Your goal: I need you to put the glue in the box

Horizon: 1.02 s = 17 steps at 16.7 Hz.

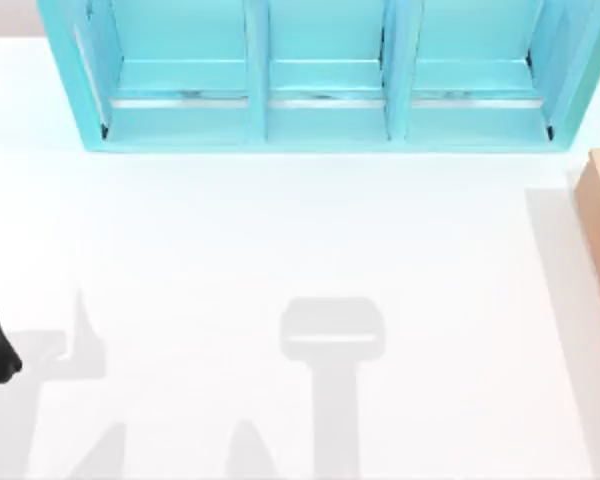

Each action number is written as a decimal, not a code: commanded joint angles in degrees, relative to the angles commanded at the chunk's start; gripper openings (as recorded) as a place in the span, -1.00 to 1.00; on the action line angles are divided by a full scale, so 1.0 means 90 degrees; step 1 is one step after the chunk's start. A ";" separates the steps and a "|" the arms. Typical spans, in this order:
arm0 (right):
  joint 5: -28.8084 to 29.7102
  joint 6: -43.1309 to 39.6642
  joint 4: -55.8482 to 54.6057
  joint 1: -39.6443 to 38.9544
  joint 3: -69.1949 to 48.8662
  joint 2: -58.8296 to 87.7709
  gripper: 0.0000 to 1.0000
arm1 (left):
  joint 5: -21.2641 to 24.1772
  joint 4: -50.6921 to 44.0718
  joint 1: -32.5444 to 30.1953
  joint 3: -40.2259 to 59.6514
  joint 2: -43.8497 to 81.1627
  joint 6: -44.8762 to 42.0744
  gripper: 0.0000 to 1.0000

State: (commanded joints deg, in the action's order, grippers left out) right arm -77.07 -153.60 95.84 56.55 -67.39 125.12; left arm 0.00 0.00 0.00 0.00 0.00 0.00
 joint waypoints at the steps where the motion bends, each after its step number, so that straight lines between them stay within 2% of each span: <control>1: -0.0004 0.0054 -0.0066 0.0005 0.0006 -0.0019 -1.00 | 0.0000 0.0000 0.0000 0.0000 0.0000 0.0000 1.00; 4: -0.0028 0.0542 -0.0637 0.0024 0.0082 -0.0186 -1.00 | 0.0000 0.0000 0.0000 0.0000 0.0000 0.0000 1.00; 7: -0.0074 0.1443 -0.1665 -0.0009 0.0266 -0.0450 -1.00 | 0.0000 0.0000 0.0000 0.0000 0.0000 0.0000 1.00; 17: -0.0415 0.5744 -0.6279 -0.0604 0.1433 -0.1291 -1.00 | 0.0000 0.0000 0.0000 0.0000 0.0000 0.0000 1.00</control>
State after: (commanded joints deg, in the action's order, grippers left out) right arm -80.81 -101.90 39.33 51.12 -54.49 113.50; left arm 0.00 0.00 0.00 0.00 0.00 0.00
